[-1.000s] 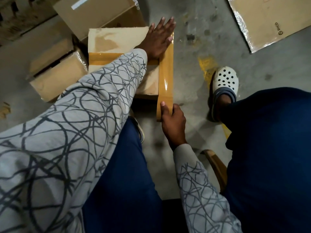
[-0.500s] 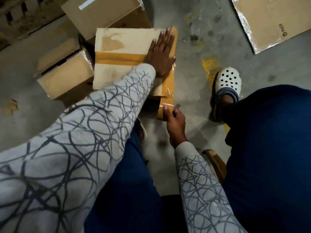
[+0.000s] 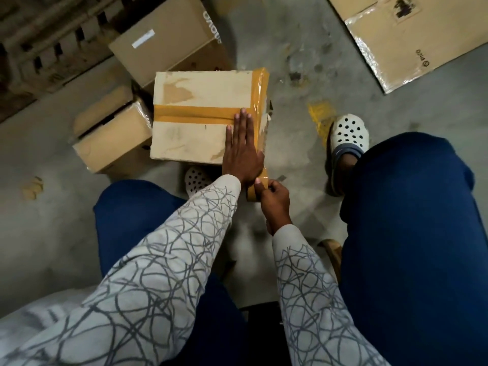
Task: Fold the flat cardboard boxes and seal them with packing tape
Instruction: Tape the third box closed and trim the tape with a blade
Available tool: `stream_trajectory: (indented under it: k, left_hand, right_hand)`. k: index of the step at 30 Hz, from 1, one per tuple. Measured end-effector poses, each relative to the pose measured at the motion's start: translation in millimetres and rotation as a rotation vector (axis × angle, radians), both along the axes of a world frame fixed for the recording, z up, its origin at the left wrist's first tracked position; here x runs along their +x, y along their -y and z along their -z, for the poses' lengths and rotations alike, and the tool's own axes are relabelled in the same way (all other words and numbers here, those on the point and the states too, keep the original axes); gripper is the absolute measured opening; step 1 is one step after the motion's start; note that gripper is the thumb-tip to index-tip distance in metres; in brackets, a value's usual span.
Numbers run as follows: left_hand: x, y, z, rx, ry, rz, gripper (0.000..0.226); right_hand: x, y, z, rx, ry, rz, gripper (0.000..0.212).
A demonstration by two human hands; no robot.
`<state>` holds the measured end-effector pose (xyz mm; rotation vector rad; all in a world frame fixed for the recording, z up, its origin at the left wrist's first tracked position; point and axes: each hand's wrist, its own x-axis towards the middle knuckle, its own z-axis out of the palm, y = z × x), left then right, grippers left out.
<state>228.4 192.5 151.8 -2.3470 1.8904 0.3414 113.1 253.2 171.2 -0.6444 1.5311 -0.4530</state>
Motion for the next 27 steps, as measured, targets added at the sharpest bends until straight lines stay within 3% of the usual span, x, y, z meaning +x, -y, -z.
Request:
stream_trajectory:
  k: [11,22,27]
  left_hand:
    - [25,97,10,-0.059,0.009,-0.036,0.081]
    - [35,176,21,-0.210,0.076,-0.008,0.038]
    - [35,172,14,-0.151,-0.086,-0.021,0.039]
  right_hand:
    - [5,6,5,0.005,0.078,-0.029,0.025]
    - [9,6,18,-0.017,0.104,0.012,0.024]
    - [5,9,11,0.026,0.098,-0.031,0.023]
